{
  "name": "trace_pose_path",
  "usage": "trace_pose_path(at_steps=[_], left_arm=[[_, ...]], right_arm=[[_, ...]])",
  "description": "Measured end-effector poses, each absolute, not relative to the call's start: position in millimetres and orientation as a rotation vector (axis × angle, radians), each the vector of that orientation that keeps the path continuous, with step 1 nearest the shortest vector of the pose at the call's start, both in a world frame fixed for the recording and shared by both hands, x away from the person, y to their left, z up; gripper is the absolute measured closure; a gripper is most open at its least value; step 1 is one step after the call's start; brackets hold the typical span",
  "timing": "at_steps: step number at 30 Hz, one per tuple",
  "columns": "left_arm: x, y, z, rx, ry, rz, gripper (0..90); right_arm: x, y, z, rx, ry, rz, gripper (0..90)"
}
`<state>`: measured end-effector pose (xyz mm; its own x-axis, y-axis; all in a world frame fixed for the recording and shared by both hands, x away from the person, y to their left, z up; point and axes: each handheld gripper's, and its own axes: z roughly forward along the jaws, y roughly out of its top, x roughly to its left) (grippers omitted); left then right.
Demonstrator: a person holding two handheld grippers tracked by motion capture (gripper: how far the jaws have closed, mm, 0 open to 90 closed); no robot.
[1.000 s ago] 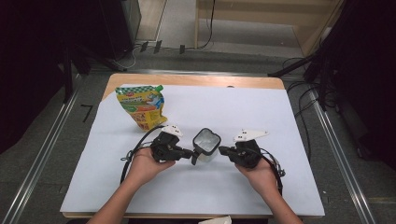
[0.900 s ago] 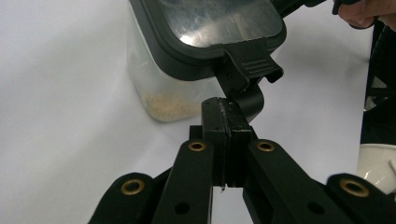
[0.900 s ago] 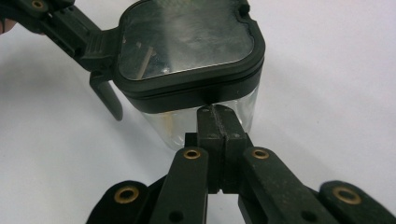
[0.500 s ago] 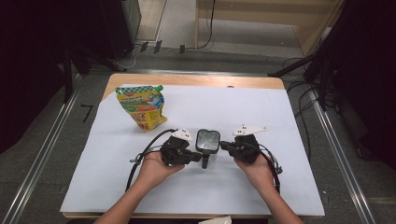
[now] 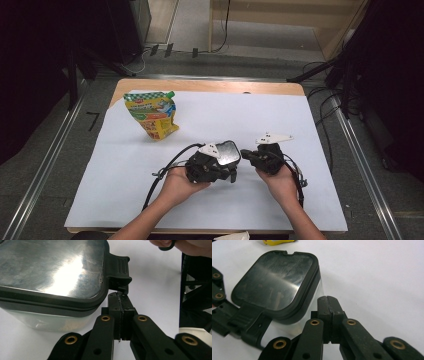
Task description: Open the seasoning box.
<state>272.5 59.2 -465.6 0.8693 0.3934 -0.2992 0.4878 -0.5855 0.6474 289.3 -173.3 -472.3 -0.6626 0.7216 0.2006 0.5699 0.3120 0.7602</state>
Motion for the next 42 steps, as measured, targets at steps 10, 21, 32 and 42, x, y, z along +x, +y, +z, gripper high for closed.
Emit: trace_pose_path(at_steps=[10, 21, 32, 42], left_arm=[[266, 86, -444, 2.291, 0.606, -0.143, 84.6], [280, 107, -444, 2.271, 0.667, -0.120, 71.3], [289, 119, -447, 2.238, 0.701, -0.099, 51.2], [289, 122, -449, 2.234, 0.683, -0.073, 46.7]], right_arm=[[261, -177, -459, 1.149, 2.435, 1.299, 90.0], [223, -172, -457, 1.121, 2.478, 1.334, 90.0], [217, -138, -474, 1.027, 2.570, 1.308, 90.0], [222, -123, -483, 1.050, 2.574, 1.271, 90.0]])
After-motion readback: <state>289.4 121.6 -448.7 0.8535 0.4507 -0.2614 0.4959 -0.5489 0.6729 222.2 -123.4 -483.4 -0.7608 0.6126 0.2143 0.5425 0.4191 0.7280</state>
